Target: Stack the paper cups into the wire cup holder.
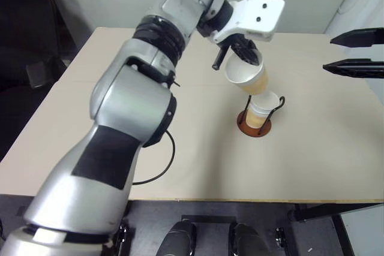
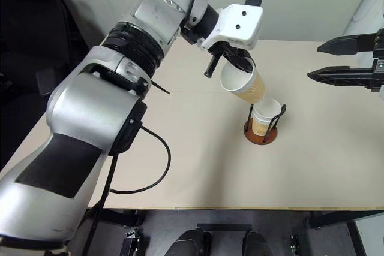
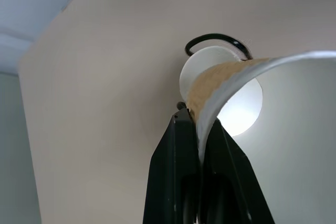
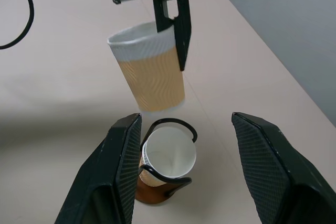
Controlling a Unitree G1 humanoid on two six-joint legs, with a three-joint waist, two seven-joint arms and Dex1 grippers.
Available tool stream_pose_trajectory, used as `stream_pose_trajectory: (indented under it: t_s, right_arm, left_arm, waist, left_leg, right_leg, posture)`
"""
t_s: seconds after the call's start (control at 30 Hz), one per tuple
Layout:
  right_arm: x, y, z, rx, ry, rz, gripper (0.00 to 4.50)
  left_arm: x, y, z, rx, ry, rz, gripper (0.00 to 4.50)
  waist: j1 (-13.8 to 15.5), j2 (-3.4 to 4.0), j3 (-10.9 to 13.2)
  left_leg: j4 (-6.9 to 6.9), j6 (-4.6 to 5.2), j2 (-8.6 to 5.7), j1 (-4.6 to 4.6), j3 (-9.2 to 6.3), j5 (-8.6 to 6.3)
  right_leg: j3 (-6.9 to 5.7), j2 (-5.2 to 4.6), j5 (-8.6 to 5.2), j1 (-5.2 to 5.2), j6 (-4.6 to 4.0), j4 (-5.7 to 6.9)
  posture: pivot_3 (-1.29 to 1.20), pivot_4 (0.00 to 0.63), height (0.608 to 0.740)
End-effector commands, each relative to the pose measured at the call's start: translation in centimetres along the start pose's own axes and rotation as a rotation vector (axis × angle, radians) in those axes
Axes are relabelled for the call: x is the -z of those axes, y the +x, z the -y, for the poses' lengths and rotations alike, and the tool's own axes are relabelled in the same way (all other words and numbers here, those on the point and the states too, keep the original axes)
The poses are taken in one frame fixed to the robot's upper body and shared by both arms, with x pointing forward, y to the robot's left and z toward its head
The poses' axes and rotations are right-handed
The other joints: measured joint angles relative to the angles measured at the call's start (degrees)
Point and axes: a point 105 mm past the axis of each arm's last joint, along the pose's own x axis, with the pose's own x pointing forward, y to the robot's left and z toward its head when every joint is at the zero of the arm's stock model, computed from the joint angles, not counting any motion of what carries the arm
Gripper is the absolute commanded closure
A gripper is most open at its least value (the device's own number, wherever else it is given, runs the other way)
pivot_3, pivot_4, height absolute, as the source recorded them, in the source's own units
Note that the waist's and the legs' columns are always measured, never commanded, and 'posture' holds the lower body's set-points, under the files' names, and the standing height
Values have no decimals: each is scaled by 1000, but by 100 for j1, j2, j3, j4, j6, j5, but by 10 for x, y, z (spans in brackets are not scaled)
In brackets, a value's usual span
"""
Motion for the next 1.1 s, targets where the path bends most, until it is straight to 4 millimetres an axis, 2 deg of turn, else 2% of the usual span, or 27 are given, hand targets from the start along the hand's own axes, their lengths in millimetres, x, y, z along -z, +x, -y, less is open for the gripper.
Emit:
stream_pose_trajectory:
  t_s: [0.03, 0.5, 1.1]
  right_arm:
    - [-13, -11, -2, 23, -49, 19, 1762]
    - [-14, -14, -5, 32, -44, 8, 1762]
    - [-15, -15, -6, 39, -38, -2, 1762]
  left_arm:
    - [-6, 0, -8, -58, 8, 10, 4479]
    - [1, 26, -2, -62, -7, -15, 4479]
    - [3, 46, 3, -63, -14, -26, 4479]
  waist:
    - [-1, 0, 0]
    - [9, 0, 0]
    - [13, 0, 0]
  left_leg:
    - [4, 0, 2, -1, -1, 0]
    - [4, 1, 3, 3, 6, 1]
    - [11, 7, 2, 5, 10, 6]
  right_leg:
    - [5, -3, 1, 0, 1, 0]
    - [5, -2, 1, 3, 5, 2]
    - [6, -2, 5, 5, 11, 5]
  posture:
    - [0, 150, 740]
    - [0, 150, 740]
    - [0, 150, 740]
